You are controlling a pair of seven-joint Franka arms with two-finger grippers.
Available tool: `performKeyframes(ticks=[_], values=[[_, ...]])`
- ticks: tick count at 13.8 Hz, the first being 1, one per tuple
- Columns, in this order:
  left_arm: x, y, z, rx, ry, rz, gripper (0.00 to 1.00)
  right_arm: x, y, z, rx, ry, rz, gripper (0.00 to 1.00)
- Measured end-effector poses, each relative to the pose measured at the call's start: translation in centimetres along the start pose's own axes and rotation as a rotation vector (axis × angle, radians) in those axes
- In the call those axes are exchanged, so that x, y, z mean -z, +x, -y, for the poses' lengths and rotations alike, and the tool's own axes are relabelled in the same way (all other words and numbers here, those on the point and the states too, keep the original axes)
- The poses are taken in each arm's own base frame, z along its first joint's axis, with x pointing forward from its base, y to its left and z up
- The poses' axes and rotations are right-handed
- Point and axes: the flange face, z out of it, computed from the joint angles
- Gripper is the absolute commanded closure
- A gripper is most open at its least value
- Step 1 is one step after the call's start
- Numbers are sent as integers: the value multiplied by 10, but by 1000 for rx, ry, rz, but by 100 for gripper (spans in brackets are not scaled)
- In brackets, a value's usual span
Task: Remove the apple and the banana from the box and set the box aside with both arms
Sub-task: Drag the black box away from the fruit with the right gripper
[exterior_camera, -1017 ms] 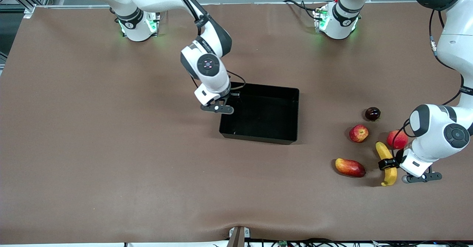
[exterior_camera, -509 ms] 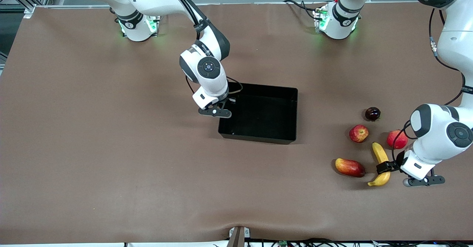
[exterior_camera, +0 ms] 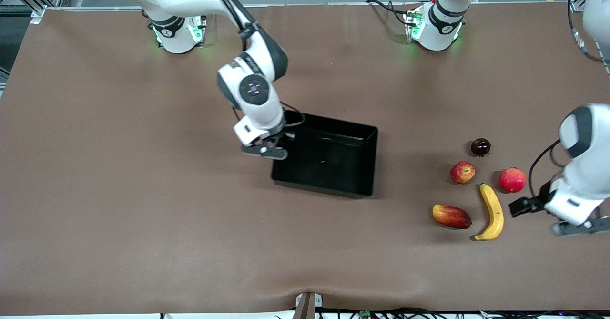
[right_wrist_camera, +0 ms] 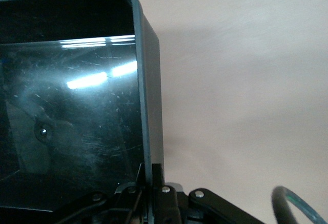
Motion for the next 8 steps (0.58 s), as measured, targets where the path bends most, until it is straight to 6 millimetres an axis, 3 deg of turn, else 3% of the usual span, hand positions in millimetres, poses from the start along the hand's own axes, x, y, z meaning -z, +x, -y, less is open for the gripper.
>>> performKeyframes(ticks=[4,8], values=[[116,-30,-10,48,25,52,0,74,37,-57,-11,-7,7,100],[200,-70,-36,52,19,79,0,111,80,-144,15,-39,58,100]])
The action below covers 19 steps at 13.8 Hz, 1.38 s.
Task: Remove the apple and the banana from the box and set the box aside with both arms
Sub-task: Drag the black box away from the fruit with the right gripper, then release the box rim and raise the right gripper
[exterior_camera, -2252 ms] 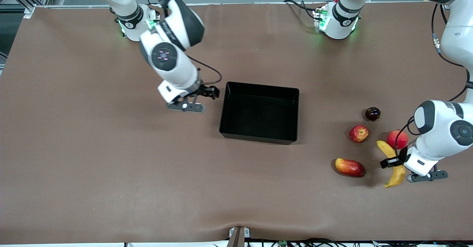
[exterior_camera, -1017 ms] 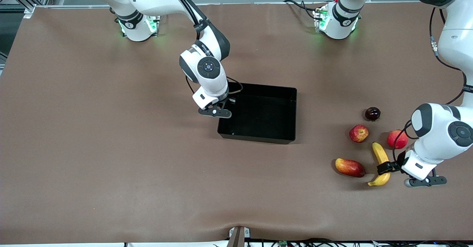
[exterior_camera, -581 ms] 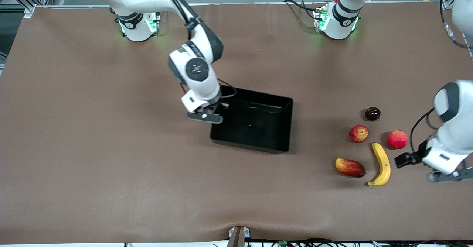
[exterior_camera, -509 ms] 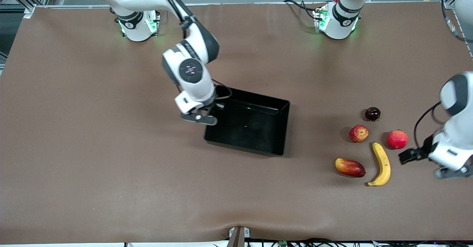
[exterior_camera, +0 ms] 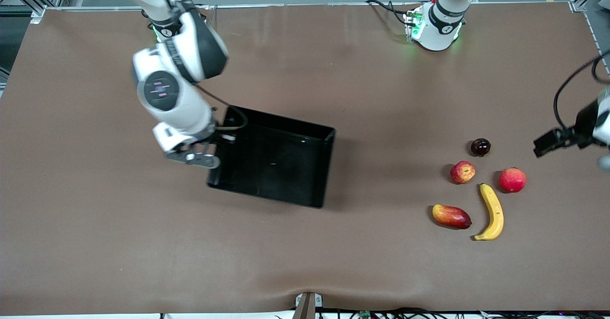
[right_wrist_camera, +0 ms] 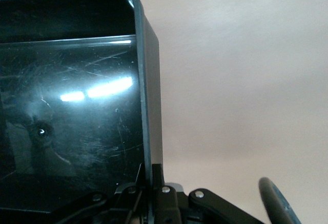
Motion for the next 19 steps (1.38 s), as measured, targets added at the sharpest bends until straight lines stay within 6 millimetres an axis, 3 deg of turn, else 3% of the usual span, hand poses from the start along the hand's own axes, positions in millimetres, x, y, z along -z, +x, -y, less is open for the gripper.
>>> performKeyframes(ticks=[2,5,8,10,14,17,19], values=[[26,-17,-8,-23,-24,0,0,7,25,-59,11,3,12,100],[53,-37,-14,-43,-41,-6,0,1,59,-168,81,19,36,100],[65,-50,-9,-77,-51,8,0,-23,76,-273,142,50,43,100],[68,-58,3,-91,-56,29,0,-50,77,-332,134,75,25,100],[70,-73,7,-107,-63,51,0,-94,67,-400,57,83,-13,100],[71,-79,3,-117,-62,54,0,-110,67,-421,70,83,-30,100],[71,-80,2,-118,-62,54,0,-134,70,-441,105,82,-46,100]])
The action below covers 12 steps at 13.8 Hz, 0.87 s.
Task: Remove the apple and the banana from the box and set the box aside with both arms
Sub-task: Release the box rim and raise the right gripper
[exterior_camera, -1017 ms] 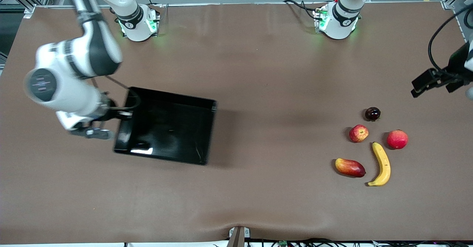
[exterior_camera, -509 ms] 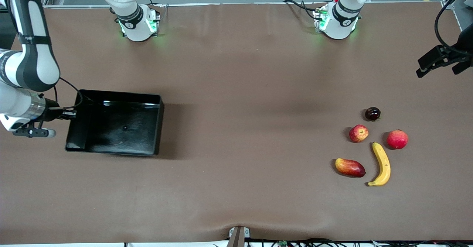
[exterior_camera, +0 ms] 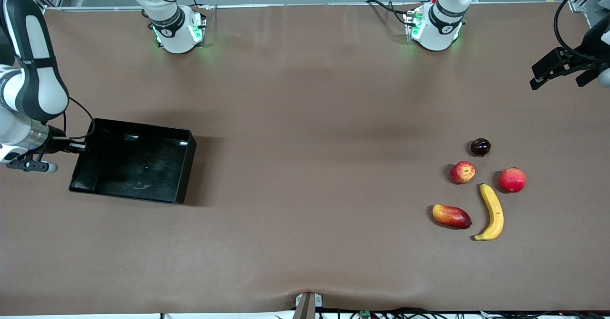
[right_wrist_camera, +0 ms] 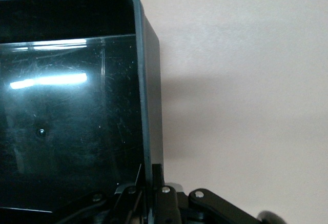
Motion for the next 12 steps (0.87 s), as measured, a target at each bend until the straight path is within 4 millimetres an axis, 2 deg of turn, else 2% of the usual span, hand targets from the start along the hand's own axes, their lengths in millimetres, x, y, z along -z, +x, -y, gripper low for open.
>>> performKeyframes(ticks=[2,3,4,7,9,10,12], values=[[-2,0,0,-1,0,4,0,-22,-1,-19,3,1,1,100],[-3,0,-1,-1,1,6,0,-30,-2,-23,0,3,3,70],[-3,0,-1,-2,1,7,0,-35,-2,-24,-2,6,8,2],[-5,0,-2,-3,1,11,0,-33,2,-21,3,10,2,0],[-9,1,-3,-5,1,19,0,-18,13,-17,29,9,-16,0],[-12,3,-3,-6,1,24,0,-1,22,-11,58,18,-2,0],[-15,4,-4,-7,2,30,0,56,48,10,116,33,23,0]])
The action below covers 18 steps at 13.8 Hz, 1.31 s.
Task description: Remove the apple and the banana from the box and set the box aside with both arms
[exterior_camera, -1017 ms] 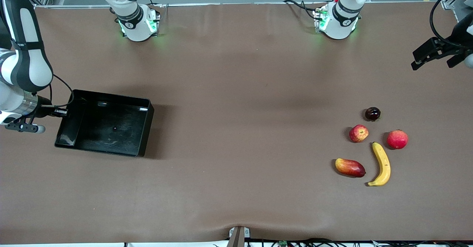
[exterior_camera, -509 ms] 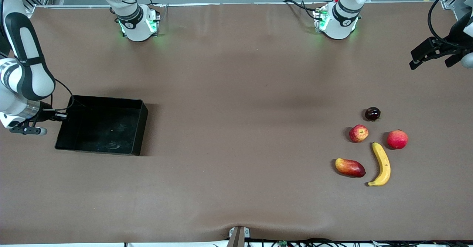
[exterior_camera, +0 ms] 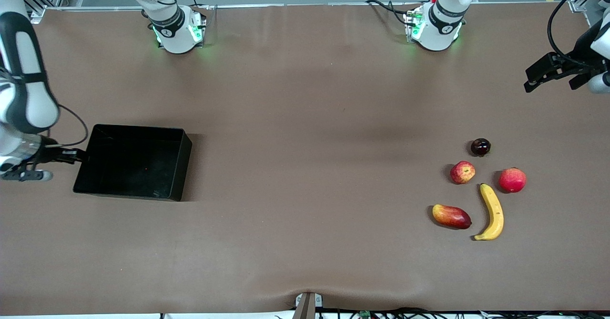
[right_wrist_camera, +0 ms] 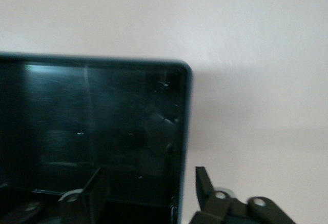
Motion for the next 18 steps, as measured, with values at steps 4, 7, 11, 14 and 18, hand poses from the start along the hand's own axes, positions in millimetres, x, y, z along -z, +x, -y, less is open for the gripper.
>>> performKeyframes(ticks=[4,7,11,14,18], values=[[0,-1,-2,-3,1,5,0,106,38,50,95,-25,-72,0],[1,-4,-2,-5,2,16,0,130,48,101,124,-22,-57,0],[5,-9,-3,-7,4,21,0,175,27,193,-26,-25,5,0],[6,-10,-5,-9,4,19,0,235,-17,237,-12,-41,-10,0],[6,-11,-11,-20,5,19,0,295,-82,251,1,-50,-49,0]])
